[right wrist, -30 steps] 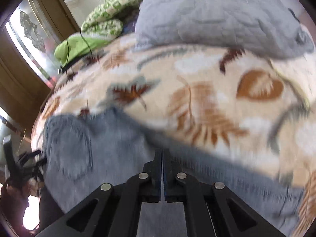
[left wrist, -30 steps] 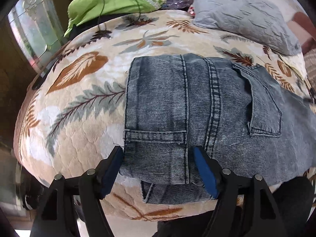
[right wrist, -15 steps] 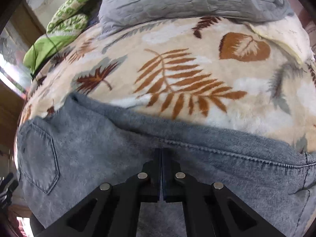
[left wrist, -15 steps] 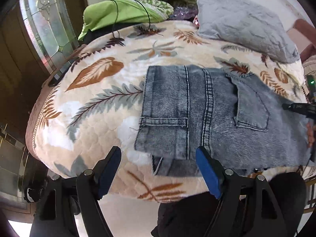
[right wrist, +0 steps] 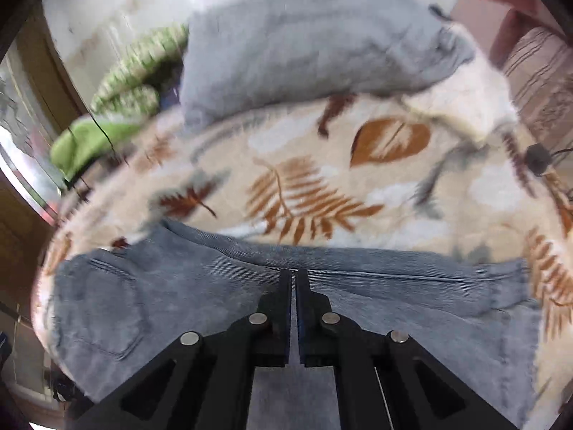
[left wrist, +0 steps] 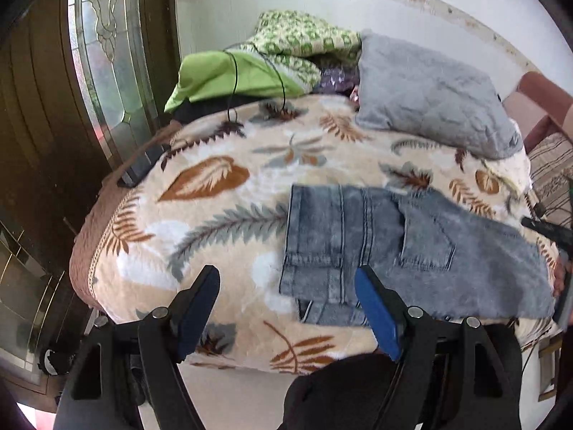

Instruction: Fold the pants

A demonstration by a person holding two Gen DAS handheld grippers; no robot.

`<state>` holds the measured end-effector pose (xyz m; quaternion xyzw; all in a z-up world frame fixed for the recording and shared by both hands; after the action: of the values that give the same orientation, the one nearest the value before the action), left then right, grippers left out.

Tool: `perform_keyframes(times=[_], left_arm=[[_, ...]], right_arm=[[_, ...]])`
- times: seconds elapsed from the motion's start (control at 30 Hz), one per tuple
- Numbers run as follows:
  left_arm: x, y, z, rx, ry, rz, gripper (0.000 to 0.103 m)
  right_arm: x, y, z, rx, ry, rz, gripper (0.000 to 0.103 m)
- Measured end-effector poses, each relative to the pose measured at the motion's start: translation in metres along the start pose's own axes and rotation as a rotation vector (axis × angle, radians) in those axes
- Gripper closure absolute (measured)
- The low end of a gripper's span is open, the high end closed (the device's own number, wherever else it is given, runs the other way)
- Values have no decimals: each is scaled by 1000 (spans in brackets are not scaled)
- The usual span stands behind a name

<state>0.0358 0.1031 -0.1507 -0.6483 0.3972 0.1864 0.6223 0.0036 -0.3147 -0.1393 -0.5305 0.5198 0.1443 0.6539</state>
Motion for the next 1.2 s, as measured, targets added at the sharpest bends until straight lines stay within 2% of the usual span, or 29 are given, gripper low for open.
perform_keyframes(times=[0.23, 0.37, 0.4, 0.47, 0.5, 0.53, 0.57, 0.63, 0.8, 0.97, 1.2], left_arm=[[-22, -16, -13, 38, 9, -61, 22], [-41, -19, -17, 44, 2, -102, 20], [-47, -20, -18, 46, 0, -113, 20], [-56, -20, -20, 45, 0, -132, 19], [-61, -20, -22, 44, 2, -144, 19], [-65, -20, -24, 45, 3, -152, 19], [-71, -20, -26, 52, 2, -165, 19], [-78, -21, -30, 62, -3, -180, 19], [-93, -25, -42, 93, -11, -228, 18], [-90, -27, -54, 133, -15, -240, 16], [-66, -30, -59, 162, -29, -201, 16]], right_arm=[[-64, 17, -34, 10, 67, -110, 99], [-88, 19, -36, 25, 54, -186, 95], [-94, 18, -32, 23, 46, -211, 89], [-105, 16, -24, 18, 20, -249, 70], [-113, 15, -19, 19, 12, -282, 44], [-120, 15, -16, 25, 11, -316, 27], [-132, 14, -11, 32, -1, -374, 26], [-148, 12, -4, 44, -33, -433, 26], [-172, 12, -6, 59, -31, -495, 26], [-187, 20, -29, 99, 16, -514, 26], [-177, 35, -63, 131, 83, -456, 26]])
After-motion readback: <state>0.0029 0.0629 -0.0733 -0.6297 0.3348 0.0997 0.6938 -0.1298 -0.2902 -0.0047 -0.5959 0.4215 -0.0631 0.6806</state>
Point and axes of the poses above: each gripper's, at about its wrist camera, not at the fingertips, and x roughly the way its jaws point, z to its left, y to its underside, the point moved 4 cm from there along x, roughly the way its jaws point, and after that the axes turned 10 degrees about y, right-handed, at the moved point
